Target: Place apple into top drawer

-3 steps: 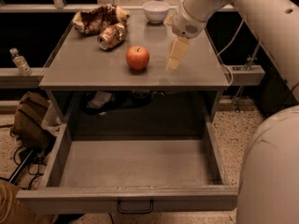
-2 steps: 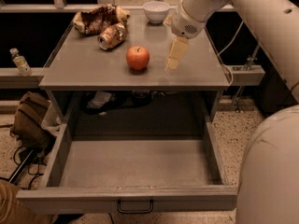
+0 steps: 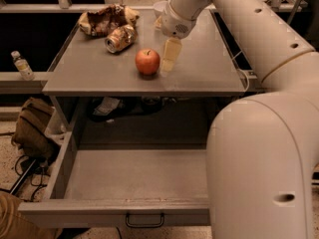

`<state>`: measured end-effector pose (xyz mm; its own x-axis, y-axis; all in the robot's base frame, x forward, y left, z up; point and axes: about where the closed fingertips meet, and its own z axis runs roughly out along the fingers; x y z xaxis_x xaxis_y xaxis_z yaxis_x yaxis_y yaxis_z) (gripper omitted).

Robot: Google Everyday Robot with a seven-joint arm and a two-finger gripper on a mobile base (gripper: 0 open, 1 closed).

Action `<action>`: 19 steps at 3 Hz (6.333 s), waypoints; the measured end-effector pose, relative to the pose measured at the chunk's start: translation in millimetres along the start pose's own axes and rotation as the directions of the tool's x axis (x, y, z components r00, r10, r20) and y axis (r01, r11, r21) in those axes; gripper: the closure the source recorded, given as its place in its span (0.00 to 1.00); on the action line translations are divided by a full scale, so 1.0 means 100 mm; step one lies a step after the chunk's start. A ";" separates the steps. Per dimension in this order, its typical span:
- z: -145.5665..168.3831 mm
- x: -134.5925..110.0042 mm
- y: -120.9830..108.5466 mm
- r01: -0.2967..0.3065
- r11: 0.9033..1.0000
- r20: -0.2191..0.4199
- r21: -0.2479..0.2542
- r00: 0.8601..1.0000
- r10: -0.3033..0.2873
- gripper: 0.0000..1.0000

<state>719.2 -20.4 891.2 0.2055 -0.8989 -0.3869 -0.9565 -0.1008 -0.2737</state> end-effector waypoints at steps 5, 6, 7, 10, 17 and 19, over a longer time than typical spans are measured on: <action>0.52 -0.32 -0.27 0.080 0.994 0.045 -0.070 0.996 -0.077 0.41; 0.52 -0.32 -0.27 0.080 0.994 0.045 -0.070 0.996 -0.077 0.66; 0.50 -0.38 -0.25 0.067 0.995 0.032 -0.068 0.997 -0.065 0.88; 0.47 -0.61 0.00 0.062 0.994 0.004 -0.095 0.998 -0.062 1.00; 0.32 -1.00 1.90 0.089 0.966 -0.048 0.241 0.996 -0.079 1.00; 0.74 -0.92 1.95 0.071 0.973 -0.014 0.222 0.997 -0.070 1.00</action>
Offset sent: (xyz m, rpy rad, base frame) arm 0.0329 0.0451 -0.0126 -0.0260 0.0773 0.1389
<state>528.7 74.5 808.3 0.2687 -0.8957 -0.3543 -0.8697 -0.0676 -0.4889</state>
